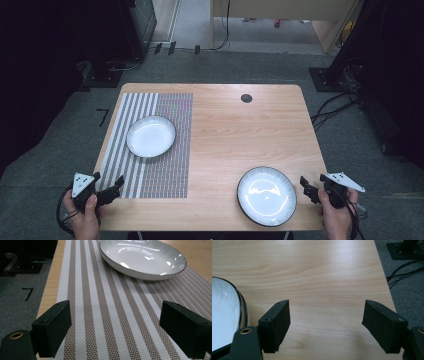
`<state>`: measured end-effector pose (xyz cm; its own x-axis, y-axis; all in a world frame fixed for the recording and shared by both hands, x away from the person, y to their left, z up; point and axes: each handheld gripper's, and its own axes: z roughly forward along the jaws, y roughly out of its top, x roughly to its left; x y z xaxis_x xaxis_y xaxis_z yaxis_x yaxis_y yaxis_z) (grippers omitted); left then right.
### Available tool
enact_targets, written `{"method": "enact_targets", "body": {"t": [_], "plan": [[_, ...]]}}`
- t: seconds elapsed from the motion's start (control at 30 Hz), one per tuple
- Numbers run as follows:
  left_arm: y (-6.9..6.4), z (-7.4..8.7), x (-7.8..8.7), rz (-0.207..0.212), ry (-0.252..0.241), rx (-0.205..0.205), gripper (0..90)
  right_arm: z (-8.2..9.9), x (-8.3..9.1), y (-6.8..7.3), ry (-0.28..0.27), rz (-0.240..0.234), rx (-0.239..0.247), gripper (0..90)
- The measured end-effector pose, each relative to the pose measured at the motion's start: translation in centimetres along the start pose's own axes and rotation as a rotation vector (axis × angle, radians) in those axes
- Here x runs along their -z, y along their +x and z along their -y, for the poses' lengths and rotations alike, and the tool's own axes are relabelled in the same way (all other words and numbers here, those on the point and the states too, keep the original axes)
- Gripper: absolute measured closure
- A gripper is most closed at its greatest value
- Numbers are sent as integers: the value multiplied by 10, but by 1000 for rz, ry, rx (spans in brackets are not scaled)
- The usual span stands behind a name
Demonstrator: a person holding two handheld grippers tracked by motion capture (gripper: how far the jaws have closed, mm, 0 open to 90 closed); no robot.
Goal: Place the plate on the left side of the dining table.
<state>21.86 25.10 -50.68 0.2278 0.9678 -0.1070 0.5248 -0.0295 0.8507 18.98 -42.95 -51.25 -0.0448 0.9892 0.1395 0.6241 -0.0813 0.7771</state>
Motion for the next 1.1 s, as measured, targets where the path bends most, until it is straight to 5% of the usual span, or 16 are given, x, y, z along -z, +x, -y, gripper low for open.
{"method": "enact_targets", "body": {"t": [0.47, 0.57, 0.77, 1.1], "plan": [[-5, 3, -10, -4, 77, -27, 104, 6, -11, 1, 57, 29, 46, 204], [-6, 3, -11, -8, 93, -41, 104, 7, -13, 7, 72, 65, 93, 200], [-6, 3, -16, 10, 180, -38, 105, 7, -13, 8, 72, 64, 91, 196], [-14, 3, -19, -40, 208, -103, 104, 7, -13, 8, 71, 65, 90, 196]]}}
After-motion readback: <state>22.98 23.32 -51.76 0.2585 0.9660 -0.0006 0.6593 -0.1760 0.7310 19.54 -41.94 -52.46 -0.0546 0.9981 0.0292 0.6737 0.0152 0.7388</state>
